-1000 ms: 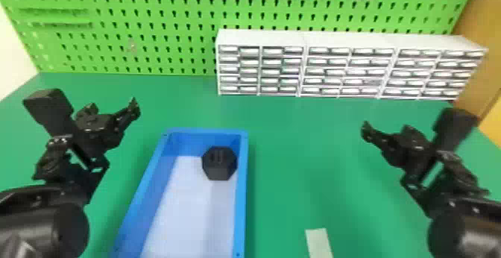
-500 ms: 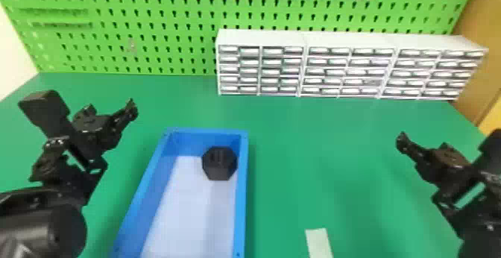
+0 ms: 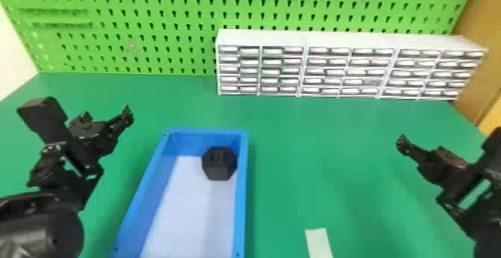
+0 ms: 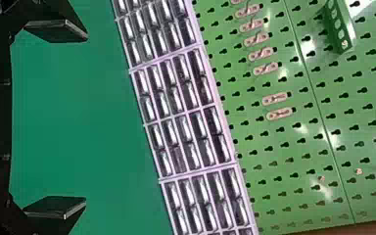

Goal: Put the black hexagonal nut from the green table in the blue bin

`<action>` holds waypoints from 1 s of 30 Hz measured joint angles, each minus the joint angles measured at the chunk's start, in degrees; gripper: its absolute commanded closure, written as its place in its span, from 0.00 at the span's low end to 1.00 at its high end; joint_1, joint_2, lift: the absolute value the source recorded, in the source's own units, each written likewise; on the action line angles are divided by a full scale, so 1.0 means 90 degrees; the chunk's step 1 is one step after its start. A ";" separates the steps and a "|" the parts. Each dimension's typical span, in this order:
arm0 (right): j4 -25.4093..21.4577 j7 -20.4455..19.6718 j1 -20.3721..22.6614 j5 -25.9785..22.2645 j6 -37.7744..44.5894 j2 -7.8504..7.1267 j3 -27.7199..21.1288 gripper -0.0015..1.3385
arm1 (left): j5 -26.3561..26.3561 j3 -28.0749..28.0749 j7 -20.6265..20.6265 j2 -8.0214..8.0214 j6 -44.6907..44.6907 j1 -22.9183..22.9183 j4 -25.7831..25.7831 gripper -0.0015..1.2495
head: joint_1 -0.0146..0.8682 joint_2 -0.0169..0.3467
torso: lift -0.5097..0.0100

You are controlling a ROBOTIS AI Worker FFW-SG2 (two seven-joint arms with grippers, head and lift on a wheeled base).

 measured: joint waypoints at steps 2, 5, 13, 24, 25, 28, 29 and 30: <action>0.0007 0.0000 -0.0004 -0.0017 0.0036 -0.0003 -0.0027 0.09 | 0.0010 0.0009 -0.0004 0.0000 0.0004 0.0001 0.0004 0.21 | 0.77 0.14 | 0.79; 0.0013 0.0000 -0.0028 -0.0018 0.0075 0.0004 -0.0056 0.09 | 0.0025 0.0007 -0.0017 0.0000 0.0044 -0.0002 0.0007 0.21 | 0.77 0.14 | 0.79; 0.0041 0.0000 -0.0167 0.0072 0.0160 0.0032 -0.0012 0.09 | 0.0006 0.0034 -0.0228 0.0000 0.0097 -0.0097 0.0007 0.21 | 0.77 0.14 | 0.79; 0.0044 0.0000 -0.0178 0.0093 0.0233 -0.0057 0.0063 0.09 | -0.0133 0.0034 -0.0198 -0.0009 0.0098 -0.0138 -0.0002 0.21 | 0.77 0.14 | 0.79; 0.0044 0.0000 -0.0177 0.0093 0.0245 -0.0068 0.0077 0.09 | -0.0137 0.0033 -0.0190 -0.0010 0.0098 -0.0132 -0.0002 0.21 | 0.77 0.14 | 0.79; 0.0044 0.0000 -0.0178 0.0093 0.0283 -0.0078 0.0105 0.09 | -0.0140 0.0035 -0.0176 -0.0010 0.0098 -0.0119 -0.0002 0.21 | 0.77 0.14 | 0.79; 0.0044 0.0000 -0.0179 0.0093 0.0294 -0.0078 0.0109 0.09 | -0.0140 0.0037 -0.0176 -0.0010 0.0098 -0.0118 -0.0002 0.21 | 0.77 0.14 | 0.79; 0.0044 0.0000 -0.0180 0.0094 0.0304 -0.0078 0.0112 0.09 | -0.0140 0.0038 -0.0175 -0.0010 0.0098 -0.0118 -0.0002 0.21 | 0.77 0.14 | 0.79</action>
